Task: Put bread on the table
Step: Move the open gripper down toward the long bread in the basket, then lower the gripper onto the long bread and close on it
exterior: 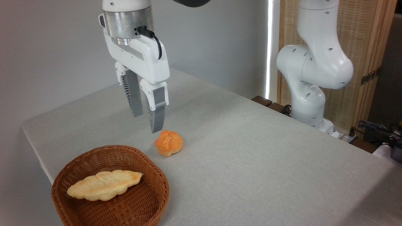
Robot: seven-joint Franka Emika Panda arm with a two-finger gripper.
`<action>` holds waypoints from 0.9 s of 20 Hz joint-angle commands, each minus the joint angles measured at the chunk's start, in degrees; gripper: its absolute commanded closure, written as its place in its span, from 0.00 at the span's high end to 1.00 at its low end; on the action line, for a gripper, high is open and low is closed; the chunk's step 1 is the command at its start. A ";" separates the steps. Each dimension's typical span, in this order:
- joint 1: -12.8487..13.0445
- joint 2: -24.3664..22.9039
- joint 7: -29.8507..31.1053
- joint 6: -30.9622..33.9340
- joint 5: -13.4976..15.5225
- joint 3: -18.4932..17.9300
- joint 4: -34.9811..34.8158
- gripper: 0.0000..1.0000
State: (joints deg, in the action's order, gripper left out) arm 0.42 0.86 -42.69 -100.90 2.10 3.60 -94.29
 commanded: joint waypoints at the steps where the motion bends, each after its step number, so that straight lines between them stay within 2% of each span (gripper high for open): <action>1: -0.07 -0.78 -0.29 -8.41 1.33 -0.08 -2.65 1.00; 7: -0.07 0.98 -0.73 -27.49 1.42 3.26 -10.64 1.00; 11: -0.07 6.85 -0.82 -32.59 0.72 7.47 -11.80 1.00; 14: -0.07 9.85 -1.34 -36.12 0.37 8.00 -11.97 1.00; 15: -0.07 10.21 -1.87 -36.21 -1.20 8.00 -11.97 1.00; 18: -0.16 11.52 -1.96 -36.56 -8.23 7.92 -11.97 1.00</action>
State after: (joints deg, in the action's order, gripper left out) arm 0.49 11.80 -43.79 -136.73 -1.05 11.64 -106.61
